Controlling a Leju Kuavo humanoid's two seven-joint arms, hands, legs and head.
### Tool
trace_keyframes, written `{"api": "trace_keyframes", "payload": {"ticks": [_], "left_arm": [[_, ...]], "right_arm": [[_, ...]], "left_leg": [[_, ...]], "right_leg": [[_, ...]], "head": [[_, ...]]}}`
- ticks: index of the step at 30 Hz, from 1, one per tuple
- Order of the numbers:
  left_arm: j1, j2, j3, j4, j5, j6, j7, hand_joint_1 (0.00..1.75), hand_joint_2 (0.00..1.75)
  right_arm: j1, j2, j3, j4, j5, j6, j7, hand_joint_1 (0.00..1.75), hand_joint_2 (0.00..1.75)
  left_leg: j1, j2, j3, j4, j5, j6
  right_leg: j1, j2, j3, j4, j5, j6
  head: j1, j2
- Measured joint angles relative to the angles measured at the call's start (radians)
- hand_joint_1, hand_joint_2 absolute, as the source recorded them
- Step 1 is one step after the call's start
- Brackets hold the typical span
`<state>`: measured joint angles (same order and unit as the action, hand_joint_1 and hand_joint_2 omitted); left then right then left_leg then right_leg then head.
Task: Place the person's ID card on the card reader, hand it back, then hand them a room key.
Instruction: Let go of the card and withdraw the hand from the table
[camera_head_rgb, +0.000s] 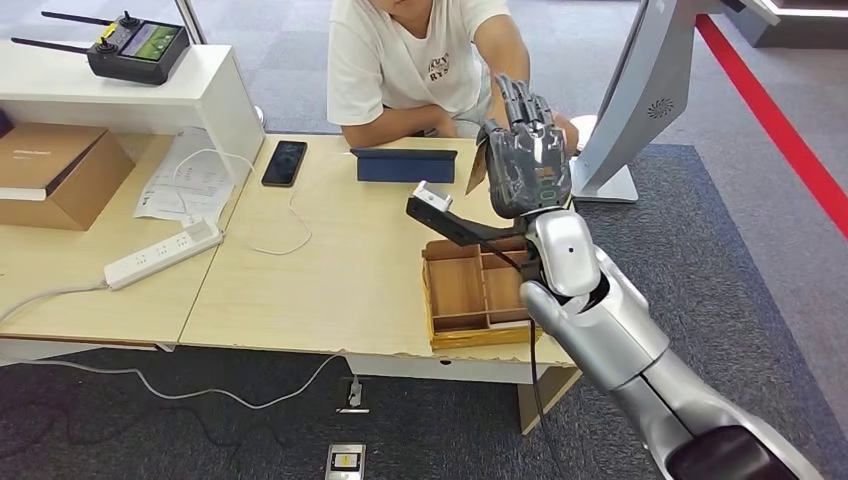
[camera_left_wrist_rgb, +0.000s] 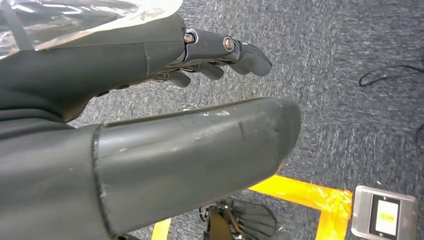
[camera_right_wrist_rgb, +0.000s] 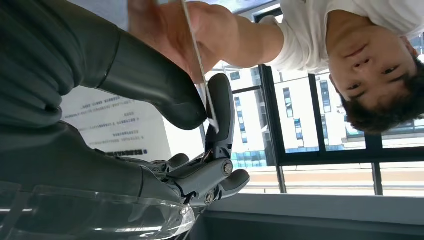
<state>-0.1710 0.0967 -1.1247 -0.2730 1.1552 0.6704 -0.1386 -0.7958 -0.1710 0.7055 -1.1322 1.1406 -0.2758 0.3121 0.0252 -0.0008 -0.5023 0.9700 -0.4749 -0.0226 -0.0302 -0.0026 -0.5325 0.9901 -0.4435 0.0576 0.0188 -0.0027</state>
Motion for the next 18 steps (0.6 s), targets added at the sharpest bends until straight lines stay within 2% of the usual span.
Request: {"api": "trace_keyframes", "payload": {"ticks": [9,11,12,15,16,18], "left_arm": [[-0.004,0.000,-0.008,-0.002,-0.016,-0.004,0.025,0.00,0.00],[-0.004,0.000,-0.012,-0.002,-0.016,-0.006,0.029,0.00,0.00],[-0.004,0.000,-0.013,-0.002,-0.016,-0.006,0.030,0.00,0.00],[-0.004,0.000,-0.018,-0.002,-0.017,-0.006,0.032,0.00,0.00],[-0.003,0.001,-0.020,-0.002,-0.017,-0.007,0.033,0.00,0.00],[-0.004,0.001,-0.021,-0.002,-0.018,-0.008,0.036,0.00,0.00]], "right_arm": [[-0.110,0.073,0.073,0.168,0.012,0.050,-0.004,1.75,1.75],[-0.130,0.087,0.087,0.201,0.014,0.051,-0.005,1.68,1.75],[-0.139,0.094,0.094,0.216,0.015,0.050,-0.005,1.40,1.75],[-0.162,0.113,0.114,0.264,0.017,0.044,-0.008,0.16,1.75],[-0.170,0.120,0.120,0.281,0.015,0.037,-0.009,0.00,1.75],[-0.184,0.134,0.133,0.316,0.011,0.018,-0.011,0.00,1.75]], "left_leg": [[0.000,-0.001,-0.001,0.000,0.000,0.000],[0.000,-0.001,-0.001,0.000,0.000,0.000],[0.000,-0.001,-0.001,0.000,0.000,0.000],[0.000,-0.001,-0.001,0.000,0.000,0.000],[0.000,-0.001,-0.001,0.000,0.000,0.000],[0.000,-0.001,-0.001,0.000,0.000,0.000]], "right_leg": [[0.000,0.000,-0.001,0.000,0.000,0.000],[0.000,0.000,-0.001,0.000,0.000,0.000],[0.000,0.000,-0.001,0.000,0.000,0.000],[0.000,0.000,-0.001,0.000,0.000,0.000],[0.000,0.000,-0.001,0.000,0.000,0.000],[0.000,0.000,-0.001,0.000,0.000,0.000]], "head": [[0.000,0.000],[0.000,0.000],[0.000,0.000],[0.000,0.000],[0.000,0.000],[0.000,0.000]]}}
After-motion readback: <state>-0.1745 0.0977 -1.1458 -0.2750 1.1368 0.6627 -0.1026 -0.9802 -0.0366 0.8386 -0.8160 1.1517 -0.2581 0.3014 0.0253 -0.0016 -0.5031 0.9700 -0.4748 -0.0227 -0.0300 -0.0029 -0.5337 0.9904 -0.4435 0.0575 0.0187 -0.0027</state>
